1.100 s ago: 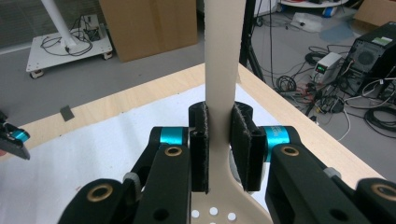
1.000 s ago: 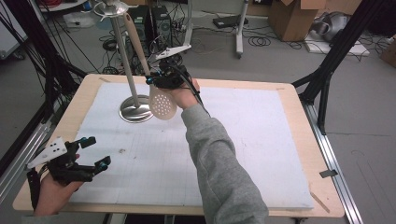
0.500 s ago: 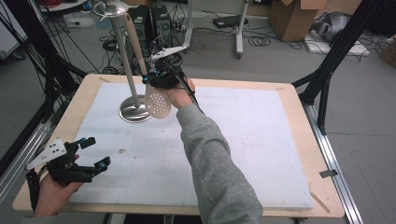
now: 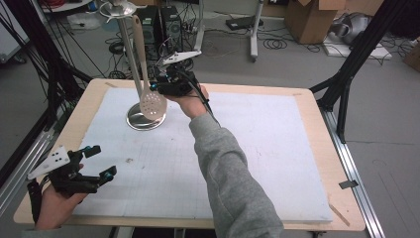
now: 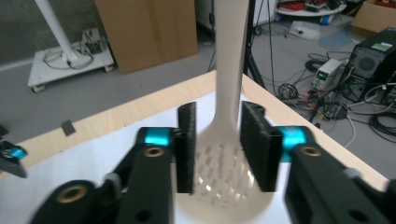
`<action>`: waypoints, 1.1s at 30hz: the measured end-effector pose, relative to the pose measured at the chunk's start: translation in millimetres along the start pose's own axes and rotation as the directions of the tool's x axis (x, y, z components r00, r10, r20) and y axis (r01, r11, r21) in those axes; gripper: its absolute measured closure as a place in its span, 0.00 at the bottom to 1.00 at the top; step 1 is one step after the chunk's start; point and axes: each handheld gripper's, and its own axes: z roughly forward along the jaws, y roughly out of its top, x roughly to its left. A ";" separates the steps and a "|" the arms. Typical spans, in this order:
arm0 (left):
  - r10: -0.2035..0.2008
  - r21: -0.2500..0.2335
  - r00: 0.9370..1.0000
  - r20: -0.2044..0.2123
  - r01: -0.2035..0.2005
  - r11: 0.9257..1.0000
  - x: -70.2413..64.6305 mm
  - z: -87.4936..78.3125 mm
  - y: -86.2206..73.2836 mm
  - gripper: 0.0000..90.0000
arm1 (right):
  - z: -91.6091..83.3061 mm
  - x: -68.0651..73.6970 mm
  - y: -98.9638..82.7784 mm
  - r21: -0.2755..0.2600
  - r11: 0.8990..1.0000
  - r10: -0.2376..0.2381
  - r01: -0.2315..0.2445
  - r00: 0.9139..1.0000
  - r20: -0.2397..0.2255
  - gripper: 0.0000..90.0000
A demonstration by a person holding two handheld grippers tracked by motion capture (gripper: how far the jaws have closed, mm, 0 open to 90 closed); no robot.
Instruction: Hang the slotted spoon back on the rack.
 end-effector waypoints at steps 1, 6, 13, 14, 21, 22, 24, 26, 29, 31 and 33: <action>-0.002 -0.002 1.000 0.001 0.002 1.000 0.1 0.1 0.4 0.02 | -2.4 0.8 -1.7 -0.006 1.000 0.004 -0.004 1.000 0.000 0.63; -0.003 -0.010 1.000 0.004 0.003 1.000 1.7 0.5 2.4 0.02 | -14.6 0.1 -11.7 0.011 0.999 0.032 -0.031 0.999 -0.032 0.36; -0.012 -0.028 1.000 0.005 0.012 1.000 4.6 2.3 5.8 0.02 | -42.7 -1.5 -23.5 -0.021 0.999 0.030 -0.030 1.000 -0.009 0.16; -0.011 -0.029 1.000 0.007 0.011 1.000 5.7 2.7 6.0 0.02 | -46.8 -2.4 -25.3 -0.027 0.999 0.027 -0.027 1.000 -0.008 0.15; -0.017 -0.034 1.000 0.006 0.017 0.999 8.8 6.7 8.2 0.02 | -70.4 -9.8 -42.0 -0.039 0.999 0.036 -0.037 0.999 -0.013 0.13; -0.016 -0.035 1.000 0.006 0.016 0.999 9.1 7.1 8.5 0.02 | -73.1 -11.3 -44.5 -0.039 0.998 0.043 -0.043 0.999 -0.012 0.13; -0.016 -0.037 1.000 0.006 0.016 0.999 9.7 8.2 8.8 0.02 | -77.9 -14.2 -49.8 -0.049 0.997 0.051 -0.051 0.999 -0.008 0.13; -0.019 -0.038 1.000 0.007 0.019 0.999 10.3 9.2 9.0 0.02 | -82.4 -16.6 -55.1 -0.052 0.997 0.060 -0.060 0.998 -0.004 0.13; -0.021 -0.040 1.000 0.009 0.021 0.999 11.1 10.5 9.3 0.02 | -87.8 -19.6 -61.3 -0.037 0.997 0.069 -0.069 0.998 0.000 0.13; -0.022 -0.042 1.000 0.010 0.022 0.999 11.6 11.3 9.6 0.02 | -92.2 -19.9 -64.4 -0.048 0.997 0.069 -0.068 0.998 0.002 0.13; -0.019 -0.042 1.000 0.009 0.019 0.999 12.0 11.9 10.1 0.02 | -96.4 -19.6 -67.1 -0.049 0.997 0.061 -0.061 0.998 0.003 0.13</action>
